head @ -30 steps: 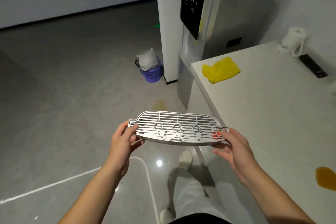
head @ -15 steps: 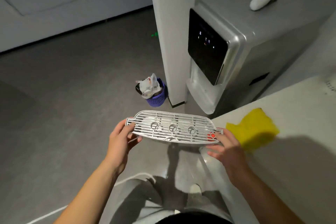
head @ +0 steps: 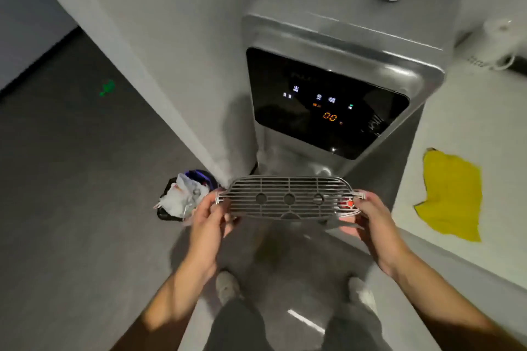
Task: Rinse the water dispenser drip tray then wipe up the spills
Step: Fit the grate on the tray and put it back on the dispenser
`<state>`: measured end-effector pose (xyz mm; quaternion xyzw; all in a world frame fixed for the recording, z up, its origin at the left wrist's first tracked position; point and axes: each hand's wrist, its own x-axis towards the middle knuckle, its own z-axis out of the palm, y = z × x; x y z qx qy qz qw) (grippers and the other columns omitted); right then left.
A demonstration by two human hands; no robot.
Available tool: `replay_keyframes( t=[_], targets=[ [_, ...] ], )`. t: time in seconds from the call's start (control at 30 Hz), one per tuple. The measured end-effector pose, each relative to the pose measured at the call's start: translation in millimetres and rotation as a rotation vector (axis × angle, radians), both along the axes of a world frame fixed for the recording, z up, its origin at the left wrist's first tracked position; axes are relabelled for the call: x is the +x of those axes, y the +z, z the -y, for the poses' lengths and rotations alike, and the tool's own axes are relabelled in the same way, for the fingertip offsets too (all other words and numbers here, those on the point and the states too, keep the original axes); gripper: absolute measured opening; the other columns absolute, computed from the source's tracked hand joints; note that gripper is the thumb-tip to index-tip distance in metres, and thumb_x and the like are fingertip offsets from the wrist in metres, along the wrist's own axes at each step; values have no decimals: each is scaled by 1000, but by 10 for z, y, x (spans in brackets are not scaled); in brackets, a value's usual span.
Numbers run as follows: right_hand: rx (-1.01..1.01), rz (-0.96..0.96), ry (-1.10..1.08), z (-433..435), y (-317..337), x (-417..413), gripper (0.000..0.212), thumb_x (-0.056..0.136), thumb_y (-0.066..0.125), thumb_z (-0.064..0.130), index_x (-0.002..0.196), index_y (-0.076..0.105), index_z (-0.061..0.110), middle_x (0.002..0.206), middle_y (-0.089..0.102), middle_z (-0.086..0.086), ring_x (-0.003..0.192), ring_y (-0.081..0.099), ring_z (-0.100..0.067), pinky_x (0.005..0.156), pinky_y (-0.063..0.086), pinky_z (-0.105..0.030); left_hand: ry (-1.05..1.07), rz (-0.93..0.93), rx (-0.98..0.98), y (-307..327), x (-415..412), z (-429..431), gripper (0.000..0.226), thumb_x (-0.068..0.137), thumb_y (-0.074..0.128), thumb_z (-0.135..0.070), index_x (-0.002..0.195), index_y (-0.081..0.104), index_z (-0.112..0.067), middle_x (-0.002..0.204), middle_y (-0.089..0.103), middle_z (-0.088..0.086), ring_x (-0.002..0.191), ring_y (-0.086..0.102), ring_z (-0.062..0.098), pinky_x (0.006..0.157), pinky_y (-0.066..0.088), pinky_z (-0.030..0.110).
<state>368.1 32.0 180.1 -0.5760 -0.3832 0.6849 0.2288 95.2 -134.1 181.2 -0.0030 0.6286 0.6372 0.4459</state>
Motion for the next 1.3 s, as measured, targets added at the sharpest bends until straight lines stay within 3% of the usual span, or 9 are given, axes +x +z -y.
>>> replay_keyframes(
  t=[0.07, 0.23, 0.4, 0.57, 0.67, 0.77, 0.93, 1.13, 1.3],
  targets=[
    [-35, -3, -122, 69, -130, -137, 24, 103, 56, 21, 127, 59, 16, 113, 78, -14, 96, 77, -30, 80, 58, -42, -81, 23, -30, -150, -304, -177, 29, 105, 56, -13, 133, 62, -10, 104, 75, 7, 87, 73, 17, 77, 58, 33],
    [-172, -69, -320, 98, -551, -390, 24, 102, 59, 19, 125, 62, 14, 114, 78, -14, 91, 79, -24, 82, 58, -41, -292, -21, -103, -634, -803, -594, 13, 104, 59, -18, 108, 71, -18, 80, 73, -7, 75, 66, 9, 76, 50, 30],
    [-224, -88, -448, -75, -1138, -511, 18, 101, 61, 15, 118, 66, 12, 114, 78, -18, 91, 79, -29, 85, 64, -39, -364, -56, -98, -1217, -989, -1032, 21, 102, 59, -13, 117, 69, -2, 84, 68, 6, 76, 63, 12, 72, 50, 24],
    [-218, -37, -532, -317, -1695, -595, 37, 98, 69, 15, 132, 61, 4, 115, 77, -19, 107, 74, -37, 96, 59, -48, -318, -43, -132, -1771, -945, -1430, 19, 99, 63, -4, 114, 73, 4, 109, 70, 21, 104, 66, 26, 106, 52, 41],
    [-169, 37, -534, -400, -1870, -655, 18, 99, 67, 18, 115, 69, 9, 106, 79, -16, 99, 73, -34, 101, 55, -54, -339, -151, -164, -1981, -918, -1626, 10, 97, 68, -5, 91, 75, -9, 99, 70, 21, 96, 66, 28, 100, 53, 44],
    [-111, 90, -548, -449, -1989, -699, 10, 102, 64, 20, 97, 72, 18, 98, 78, -8, 85, 70, -23, 88, 56, -46, -343, -210, -195, -2120, -891, -1751, 11, 95, 73, -10, 88, 75, -18, 93, 71, 17, 92, 65, 28, 93, 54, 42],
    [-33, 89, -566, -580, -2035, -728, 15, 103, 61, 24, 98, 74, 20, 95, 76, -1, 89, 67, -17, 81, 55, -37, -366, -343, -241, -2185, -859, -1888, 8, 94, 73, -23, 88, 76, -19, 101, 75, 22, 95, 69, 32, 94, 57, 50],
    [15, 169, -555, -600, -2071, -792, 16, 104, 61, 26, 98, 75, 22, 93, 75, 1, 84, 65, -12, 74, 54, -32, -383, -424, -264, -2197, -843, -1978, 33, 97, 67, -26, 79, 68, 1, 77, 64, 22, 74, 56, 27, 73, 43, 38],
    [15, 200, -498, -619, -2093, -778, 22, 104, 60, 28, 114, 76, 17, 103, 76, -3, 95, 67, -18, 88, 56, -41, -372, -417, -261, -2197, -868, -1958, 27, 97, 68, -25, 83, 73, -2, 80, 69, 20, 78, 62, 30, 77, 51, 43]
  ],
)
